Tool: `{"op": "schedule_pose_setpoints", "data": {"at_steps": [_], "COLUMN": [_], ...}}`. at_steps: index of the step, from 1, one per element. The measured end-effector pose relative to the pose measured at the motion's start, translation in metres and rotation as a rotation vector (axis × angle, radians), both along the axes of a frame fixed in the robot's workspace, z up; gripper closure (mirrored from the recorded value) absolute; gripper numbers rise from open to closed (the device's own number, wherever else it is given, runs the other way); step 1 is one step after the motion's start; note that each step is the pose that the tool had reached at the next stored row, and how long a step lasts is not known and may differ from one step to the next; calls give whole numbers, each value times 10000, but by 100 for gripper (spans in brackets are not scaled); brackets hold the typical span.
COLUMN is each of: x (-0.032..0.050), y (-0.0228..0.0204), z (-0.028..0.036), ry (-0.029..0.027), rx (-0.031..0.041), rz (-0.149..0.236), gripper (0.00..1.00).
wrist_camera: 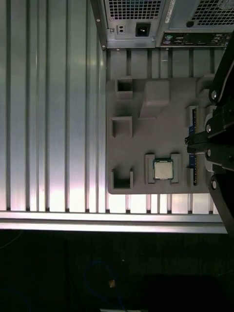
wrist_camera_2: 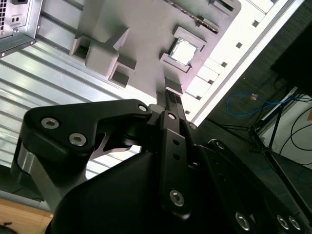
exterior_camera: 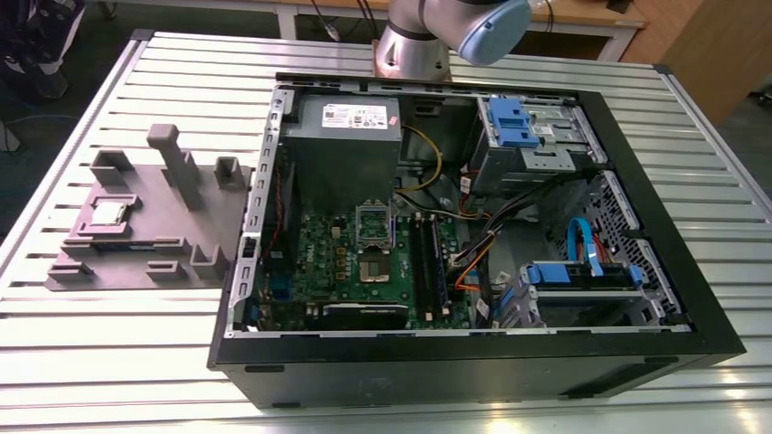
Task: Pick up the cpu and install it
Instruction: 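Pick up the cpu and move it towards the insertion slot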
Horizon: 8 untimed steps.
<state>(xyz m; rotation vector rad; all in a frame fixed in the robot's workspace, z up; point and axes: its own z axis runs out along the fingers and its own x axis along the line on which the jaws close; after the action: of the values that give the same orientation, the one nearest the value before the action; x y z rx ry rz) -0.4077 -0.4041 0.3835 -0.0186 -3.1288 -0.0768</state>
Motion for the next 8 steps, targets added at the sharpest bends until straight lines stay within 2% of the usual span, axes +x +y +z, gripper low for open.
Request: {"op": "schedule_pose_setpoints", "data": {"at_steps": [6, 7, 8], "x": [0, 0, 0], "y": [0, 0, 0], "z": [-1, -2, -2], "ry": [-1, -1, -1], "rx": [1, 1, 1], "rz": [0, 0, 0], "gripper": [89, 83, 83]}}
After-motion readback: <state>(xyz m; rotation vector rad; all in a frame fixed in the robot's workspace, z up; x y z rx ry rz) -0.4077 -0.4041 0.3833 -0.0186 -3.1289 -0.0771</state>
